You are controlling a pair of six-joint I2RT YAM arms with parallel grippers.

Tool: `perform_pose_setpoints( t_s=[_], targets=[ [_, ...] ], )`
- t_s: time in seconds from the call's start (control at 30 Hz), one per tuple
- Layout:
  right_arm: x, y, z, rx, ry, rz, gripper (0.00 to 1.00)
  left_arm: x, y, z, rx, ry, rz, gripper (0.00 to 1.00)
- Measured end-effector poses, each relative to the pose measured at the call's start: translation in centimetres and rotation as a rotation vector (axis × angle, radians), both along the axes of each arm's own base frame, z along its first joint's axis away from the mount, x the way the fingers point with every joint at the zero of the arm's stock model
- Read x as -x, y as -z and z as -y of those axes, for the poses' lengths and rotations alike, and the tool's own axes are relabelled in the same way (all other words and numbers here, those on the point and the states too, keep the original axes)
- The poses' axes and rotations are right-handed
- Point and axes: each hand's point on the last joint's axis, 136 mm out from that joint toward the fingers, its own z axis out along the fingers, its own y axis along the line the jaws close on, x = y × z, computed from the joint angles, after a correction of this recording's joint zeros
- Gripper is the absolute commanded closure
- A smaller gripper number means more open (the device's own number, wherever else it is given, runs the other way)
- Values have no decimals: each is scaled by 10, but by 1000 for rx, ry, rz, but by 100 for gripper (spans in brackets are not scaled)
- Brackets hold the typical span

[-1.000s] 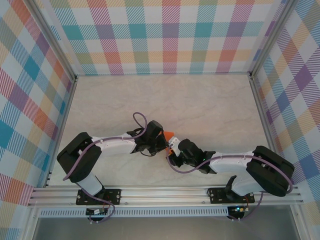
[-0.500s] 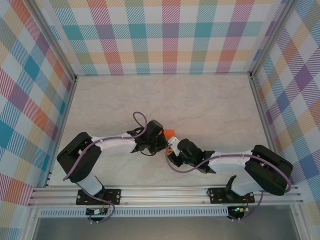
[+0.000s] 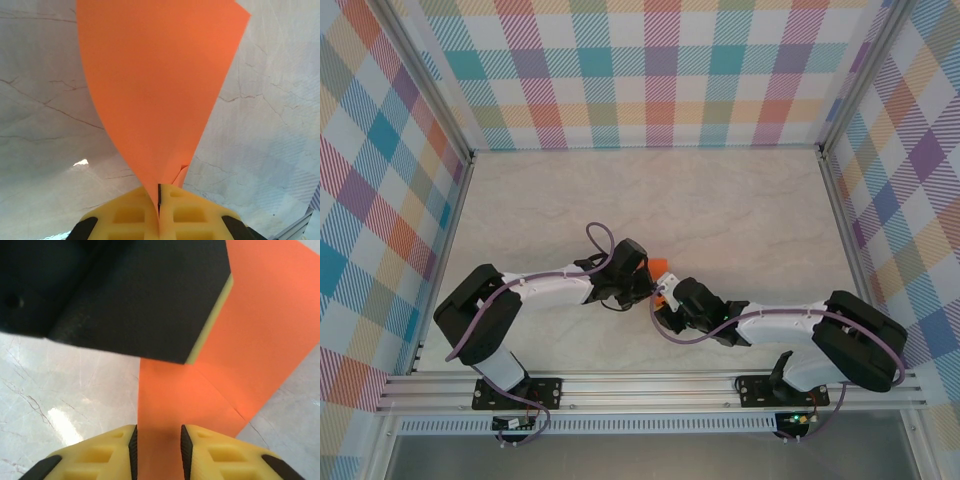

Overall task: Fold a paper plane with a square sheet of paper (pick it up from the middle)
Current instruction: Fold the wing for the fifth time at the center of the table.

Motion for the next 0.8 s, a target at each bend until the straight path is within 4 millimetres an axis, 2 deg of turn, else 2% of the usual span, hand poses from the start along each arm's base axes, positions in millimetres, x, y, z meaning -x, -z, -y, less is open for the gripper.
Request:
perform_pose_setpoints(
  t_s=[0.07, 0.37, 0.57, 0.8],
  targets=[
    [0, -5, 2, -7, 9, 3, 57, -1, -1, 1, 3, 0, 2, 96],
    [1, -33, 12, -83, 58, 33, 47, -4, -2, 3, 3, -1, 3, 96],
    [-2, -45, 21, -105, 111, 57, 45, -2, 1, 2, -5, 3, -2, 96],
    [-2, -39, 26, -77, 124, 46, 48, -2, 1, 3, -4, 3, -3, 96]
  ],
)
